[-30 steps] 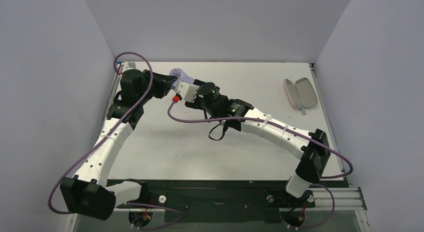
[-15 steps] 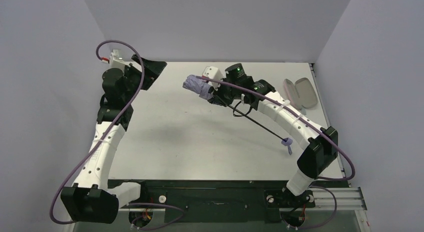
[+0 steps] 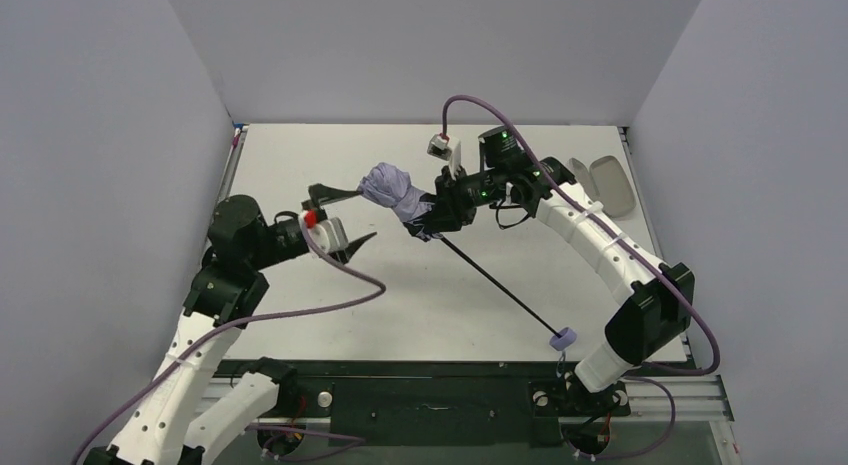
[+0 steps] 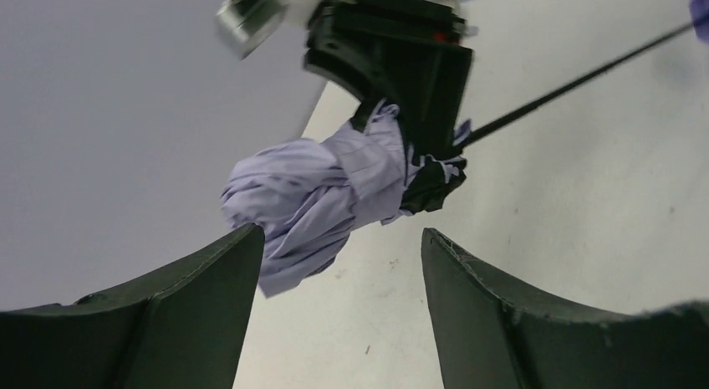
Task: Open the umbrella
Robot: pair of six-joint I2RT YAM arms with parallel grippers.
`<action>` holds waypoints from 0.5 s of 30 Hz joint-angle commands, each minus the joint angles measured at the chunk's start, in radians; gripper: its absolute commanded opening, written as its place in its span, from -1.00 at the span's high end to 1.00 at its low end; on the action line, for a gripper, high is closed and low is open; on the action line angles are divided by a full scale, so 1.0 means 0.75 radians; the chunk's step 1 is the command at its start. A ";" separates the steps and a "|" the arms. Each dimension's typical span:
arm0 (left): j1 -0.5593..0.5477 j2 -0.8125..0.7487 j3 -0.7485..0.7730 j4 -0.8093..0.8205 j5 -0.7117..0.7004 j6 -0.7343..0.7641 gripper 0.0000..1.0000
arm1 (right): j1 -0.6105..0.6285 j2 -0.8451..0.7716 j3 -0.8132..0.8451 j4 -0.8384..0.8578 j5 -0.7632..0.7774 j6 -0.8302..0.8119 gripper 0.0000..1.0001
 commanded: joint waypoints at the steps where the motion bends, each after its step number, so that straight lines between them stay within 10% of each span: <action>1: -0.175 0.029 0.056 -0.406 0.017 0.801 -0.26 | 0.022 -0.063 -0.038 0.060 -0.234 0.086 1.00; 15: -0.488 0.074 0.044 -0.525 -0.206 1.134 0.01 | 0.103 -0.135 -0.181 0.059 -0.240 0.110 1.00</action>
